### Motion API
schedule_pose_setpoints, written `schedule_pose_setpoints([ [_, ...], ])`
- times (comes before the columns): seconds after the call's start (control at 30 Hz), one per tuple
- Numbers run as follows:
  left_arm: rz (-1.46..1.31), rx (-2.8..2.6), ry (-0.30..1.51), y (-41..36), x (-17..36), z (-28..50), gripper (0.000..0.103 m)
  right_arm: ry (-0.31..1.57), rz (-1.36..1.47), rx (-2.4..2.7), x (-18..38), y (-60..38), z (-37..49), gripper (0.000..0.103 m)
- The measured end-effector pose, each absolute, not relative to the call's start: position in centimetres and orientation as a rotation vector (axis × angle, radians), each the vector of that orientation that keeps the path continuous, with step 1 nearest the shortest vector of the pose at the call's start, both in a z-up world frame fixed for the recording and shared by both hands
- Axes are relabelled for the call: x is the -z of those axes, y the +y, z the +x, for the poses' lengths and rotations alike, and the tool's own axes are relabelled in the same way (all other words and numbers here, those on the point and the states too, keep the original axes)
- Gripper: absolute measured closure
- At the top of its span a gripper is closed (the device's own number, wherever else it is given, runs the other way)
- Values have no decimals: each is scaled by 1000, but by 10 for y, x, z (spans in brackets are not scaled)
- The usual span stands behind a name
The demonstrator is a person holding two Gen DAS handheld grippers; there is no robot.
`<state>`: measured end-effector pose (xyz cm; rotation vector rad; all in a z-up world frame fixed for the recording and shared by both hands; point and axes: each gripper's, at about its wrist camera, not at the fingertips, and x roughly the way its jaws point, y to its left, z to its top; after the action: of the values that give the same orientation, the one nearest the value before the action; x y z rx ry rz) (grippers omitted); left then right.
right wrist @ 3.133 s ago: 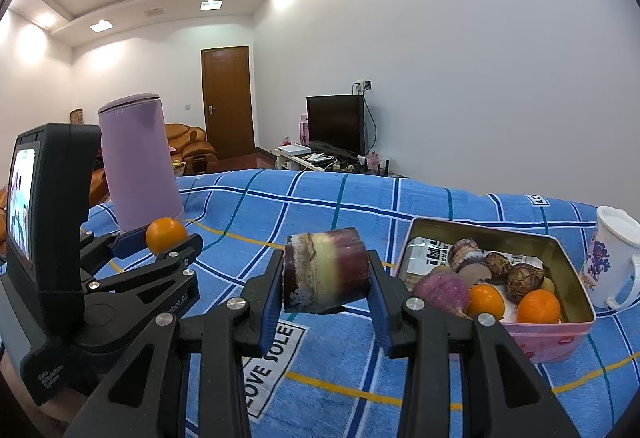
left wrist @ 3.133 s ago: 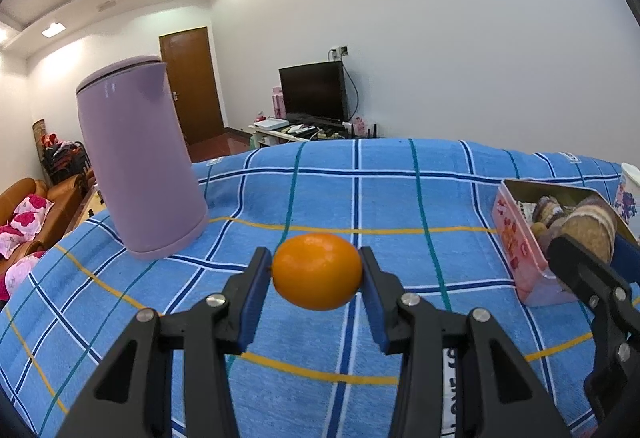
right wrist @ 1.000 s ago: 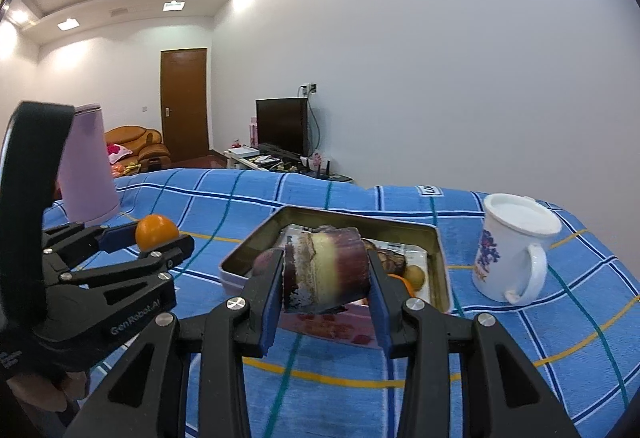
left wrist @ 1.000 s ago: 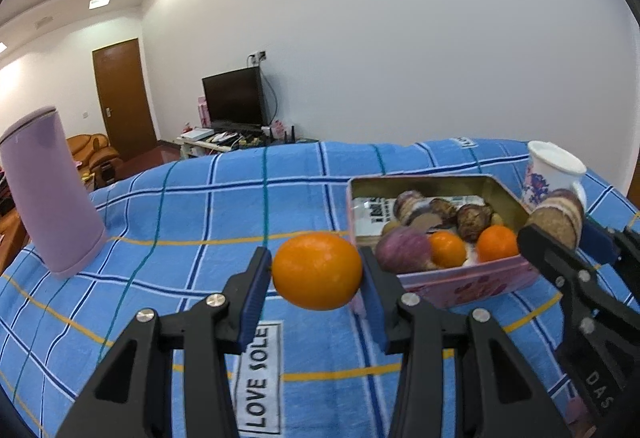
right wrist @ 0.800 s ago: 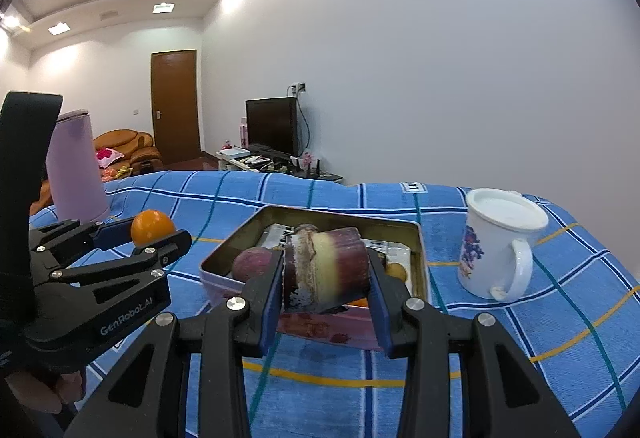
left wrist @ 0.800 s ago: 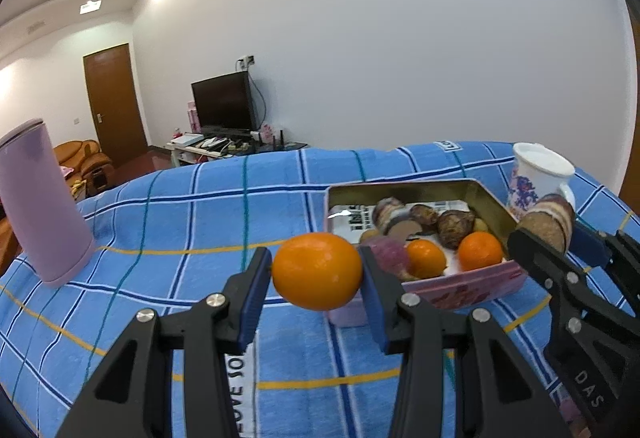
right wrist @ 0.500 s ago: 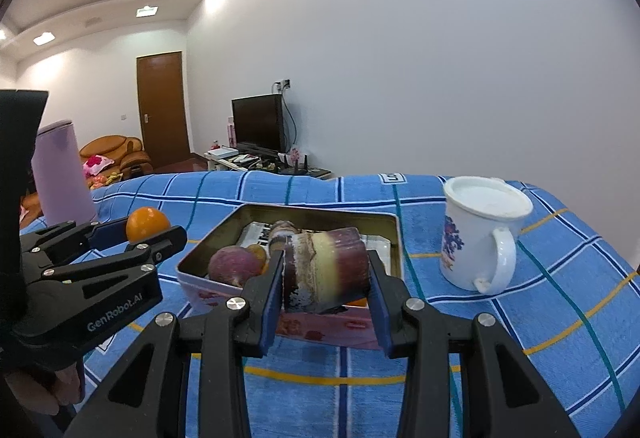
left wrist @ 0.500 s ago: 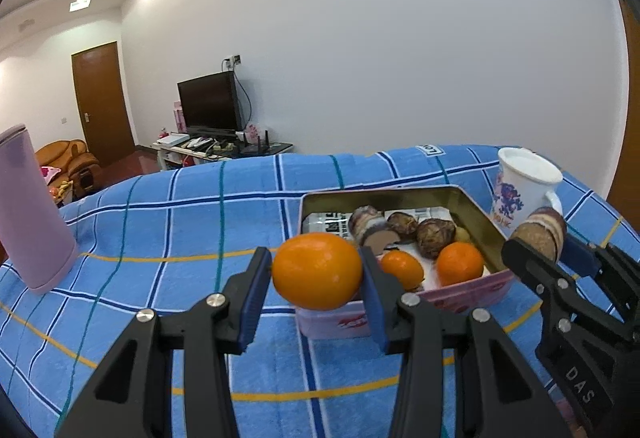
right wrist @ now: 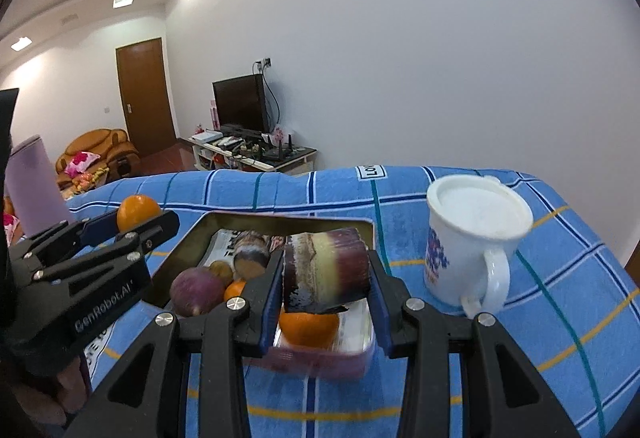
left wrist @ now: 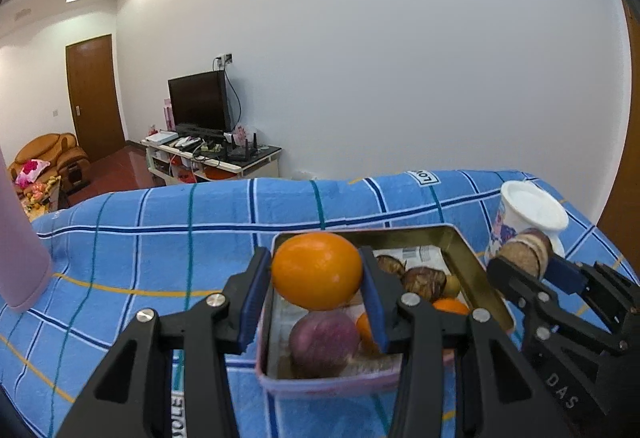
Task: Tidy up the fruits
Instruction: 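Lower the tuber piece and orange into the pink tin and open both tools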
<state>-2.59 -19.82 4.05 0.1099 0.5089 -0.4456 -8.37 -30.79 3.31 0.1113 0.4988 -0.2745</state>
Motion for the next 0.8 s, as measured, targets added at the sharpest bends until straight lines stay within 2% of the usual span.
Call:
schedule_pose_setpoints([
  [0.23, 93, 417, 558, -210, -27, -3, 57, 522, 123, 312, -34, -319, -43, 62],
  [0.8, 151, 394, 659, -229, 9, 19, 58, 642, 200, 248, 8, -340, 9, 62],
])
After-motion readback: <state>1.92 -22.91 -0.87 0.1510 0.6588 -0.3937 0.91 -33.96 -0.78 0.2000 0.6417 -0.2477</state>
